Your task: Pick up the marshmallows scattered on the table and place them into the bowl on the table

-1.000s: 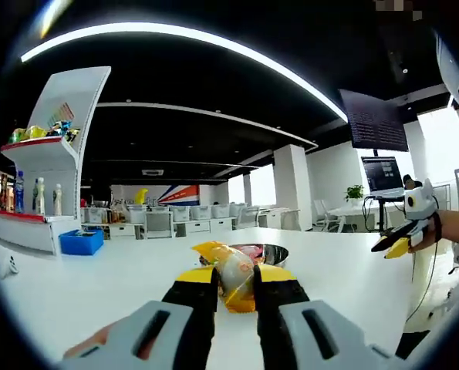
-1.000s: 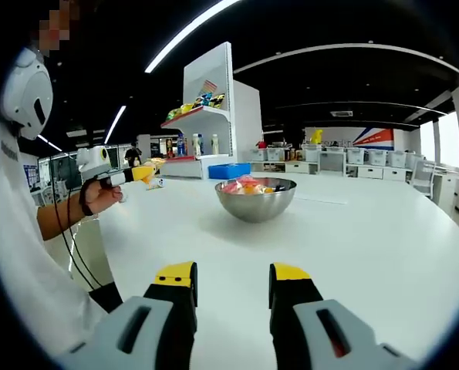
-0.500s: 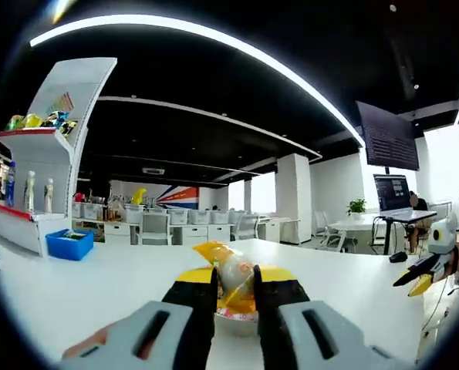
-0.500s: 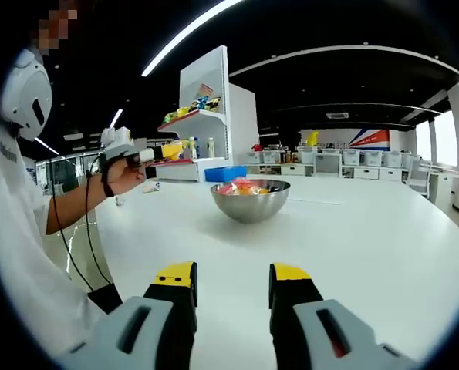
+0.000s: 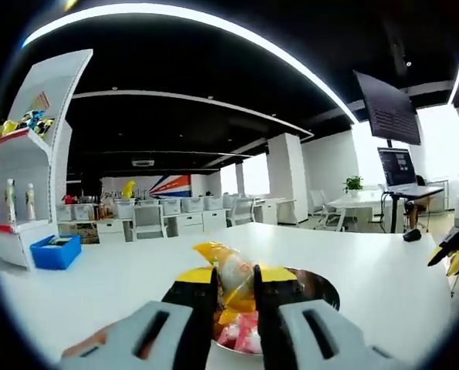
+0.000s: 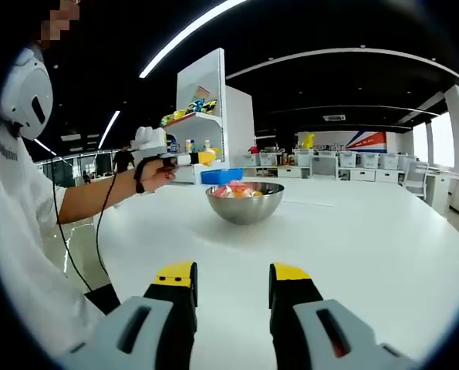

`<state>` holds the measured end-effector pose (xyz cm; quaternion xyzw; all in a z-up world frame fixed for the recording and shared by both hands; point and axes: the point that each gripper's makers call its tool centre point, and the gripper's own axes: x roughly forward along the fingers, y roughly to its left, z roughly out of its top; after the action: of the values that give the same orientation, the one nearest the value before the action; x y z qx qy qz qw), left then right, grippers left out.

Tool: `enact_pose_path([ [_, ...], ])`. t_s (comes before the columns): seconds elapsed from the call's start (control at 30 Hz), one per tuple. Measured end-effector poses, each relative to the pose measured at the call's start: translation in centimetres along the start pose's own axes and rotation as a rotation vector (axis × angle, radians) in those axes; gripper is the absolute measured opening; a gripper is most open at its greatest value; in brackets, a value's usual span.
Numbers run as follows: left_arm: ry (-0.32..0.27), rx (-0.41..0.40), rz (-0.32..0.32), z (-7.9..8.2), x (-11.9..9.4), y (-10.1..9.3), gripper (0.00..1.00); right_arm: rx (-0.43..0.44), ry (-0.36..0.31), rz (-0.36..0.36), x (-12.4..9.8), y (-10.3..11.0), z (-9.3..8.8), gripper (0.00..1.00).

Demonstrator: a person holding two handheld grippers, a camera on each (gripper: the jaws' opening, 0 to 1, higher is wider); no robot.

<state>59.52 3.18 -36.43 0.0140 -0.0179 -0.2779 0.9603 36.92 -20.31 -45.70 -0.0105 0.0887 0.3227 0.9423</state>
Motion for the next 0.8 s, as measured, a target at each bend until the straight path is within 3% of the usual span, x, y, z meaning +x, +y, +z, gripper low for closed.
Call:
enact_pose_path([
  [0.4,0.063,-0.003,0.003,-2.7,3.3,0.4,0.2,-0.005,-0.002,-0.025,-0.5,-1.0,0.1,0.37],
  [0.8,0.08,0.01,0.001,-2.7,3.8,0.6,0.21,-0.003,-0.016,-0.045,-1.3,-1.6,0.4,0.37],
])
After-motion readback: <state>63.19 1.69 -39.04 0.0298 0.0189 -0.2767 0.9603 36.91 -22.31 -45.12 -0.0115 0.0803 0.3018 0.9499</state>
